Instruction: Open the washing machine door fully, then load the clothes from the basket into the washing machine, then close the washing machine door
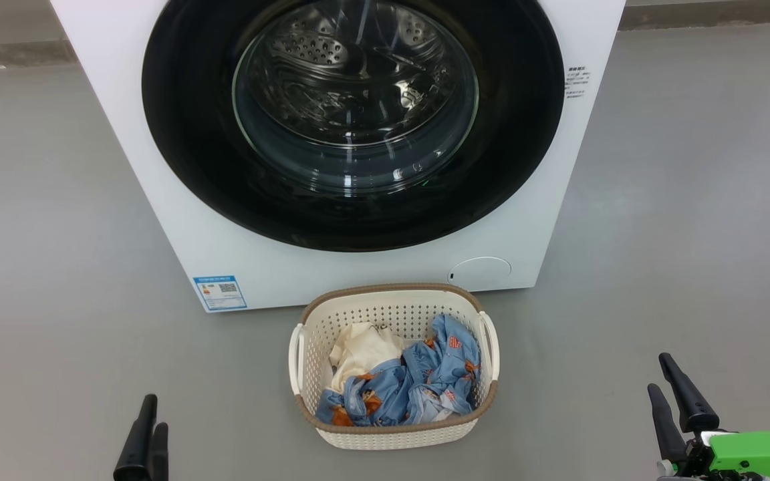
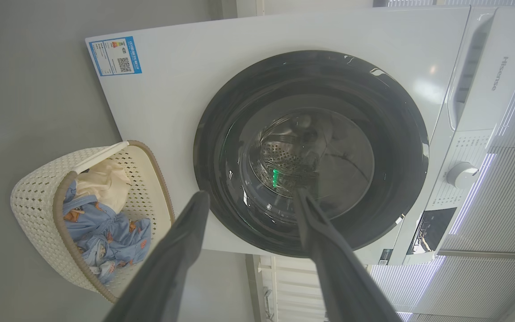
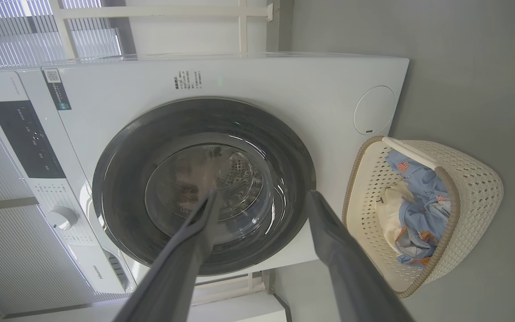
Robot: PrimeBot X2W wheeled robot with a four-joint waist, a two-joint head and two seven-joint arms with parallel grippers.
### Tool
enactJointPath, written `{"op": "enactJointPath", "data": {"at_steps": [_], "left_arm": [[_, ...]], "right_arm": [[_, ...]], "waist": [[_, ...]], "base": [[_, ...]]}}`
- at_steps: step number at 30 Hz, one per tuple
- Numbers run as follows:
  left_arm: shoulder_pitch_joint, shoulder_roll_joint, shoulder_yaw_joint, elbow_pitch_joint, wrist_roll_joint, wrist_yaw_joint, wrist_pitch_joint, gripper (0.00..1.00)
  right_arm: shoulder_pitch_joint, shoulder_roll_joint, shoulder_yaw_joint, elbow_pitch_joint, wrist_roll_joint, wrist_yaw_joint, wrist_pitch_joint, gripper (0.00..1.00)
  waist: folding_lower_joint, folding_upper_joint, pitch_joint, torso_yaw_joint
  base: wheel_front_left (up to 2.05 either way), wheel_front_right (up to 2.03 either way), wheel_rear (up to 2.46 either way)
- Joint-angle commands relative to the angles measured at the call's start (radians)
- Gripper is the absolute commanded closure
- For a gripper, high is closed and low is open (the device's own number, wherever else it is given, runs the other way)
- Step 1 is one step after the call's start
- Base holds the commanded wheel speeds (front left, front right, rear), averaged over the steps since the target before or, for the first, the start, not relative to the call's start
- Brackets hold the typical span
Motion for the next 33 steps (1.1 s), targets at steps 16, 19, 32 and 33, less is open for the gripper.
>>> {"op": "enactJointPath", "data": {"at_steps": [16,19,32,33], "left_arm": [[-0.048,0.020,-0.003,-0.052,0.012,-0.001,-0.018,0.00],[-0.052,0.024,-0.005,-0.060,0.018,-0.001,-0.023,0.00],[-0.069,0.053,-0.034,-0.091,0.060,-0.002,-0.063,0.00],[-0.070,0.057,-0.038,-0.094,0.066,-0.002,-0.067,0.00]], "right_arm": [[-0.055,-0.012,0.044,-0.065,-0.017,0.002,-0.049,0.00],[-0.061,-0.014,0.057,-0.072,-0.024,0.002,-0.058,0.00],[-0.089,-0.028,0.106,-0.108,-0.072,0.002,-0.096,0.00],[-0.091,-0.029,0.109,-0.111,-0.080,0.002,-0.099,0.00]], "waist": [[-0.0002,0.0000,0.003,0.005],[-0.0002,0.0000,0.003,0.007],[-0.0002,0.0000,0.007,0.013],[-0.0002,0.0000,0.008,0.014]], "base": [[0.00,0.00,0.00],[0.00,0.00,0.00],[0.00,0.00,0.00],[0.00,0.00,0.00]]}}
